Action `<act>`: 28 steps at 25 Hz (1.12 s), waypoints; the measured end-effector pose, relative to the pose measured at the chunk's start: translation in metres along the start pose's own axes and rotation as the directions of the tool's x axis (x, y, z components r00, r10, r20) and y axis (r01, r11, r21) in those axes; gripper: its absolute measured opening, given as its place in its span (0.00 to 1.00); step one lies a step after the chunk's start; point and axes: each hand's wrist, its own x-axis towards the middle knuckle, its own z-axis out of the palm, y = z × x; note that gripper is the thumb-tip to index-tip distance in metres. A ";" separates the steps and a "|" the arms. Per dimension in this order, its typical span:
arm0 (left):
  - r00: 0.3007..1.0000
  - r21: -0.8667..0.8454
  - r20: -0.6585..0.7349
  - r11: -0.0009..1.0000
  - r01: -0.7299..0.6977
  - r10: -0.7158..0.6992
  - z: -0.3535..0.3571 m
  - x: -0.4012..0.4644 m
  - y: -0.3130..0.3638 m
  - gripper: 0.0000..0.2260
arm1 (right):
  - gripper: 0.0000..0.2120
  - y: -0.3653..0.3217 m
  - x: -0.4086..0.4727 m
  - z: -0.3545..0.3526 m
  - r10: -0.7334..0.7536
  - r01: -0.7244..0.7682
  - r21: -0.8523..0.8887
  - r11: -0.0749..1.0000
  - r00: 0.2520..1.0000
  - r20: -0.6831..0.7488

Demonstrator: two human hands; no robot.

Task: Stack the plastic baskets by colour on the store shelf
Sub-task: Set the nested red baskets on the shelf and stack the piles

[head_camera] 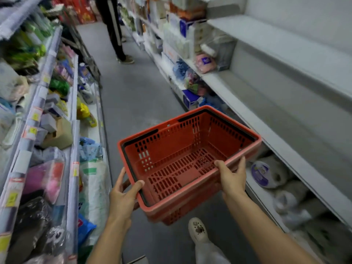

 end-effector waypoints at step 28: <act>0.466 0.302 0.868 0.928 -0.220 -0.171 0.195 -0.560 -0.117 0.30 | 0.50 0.130 -0.397 -0.628 0.250 0.306 0.480 0.822 0.563 -0.788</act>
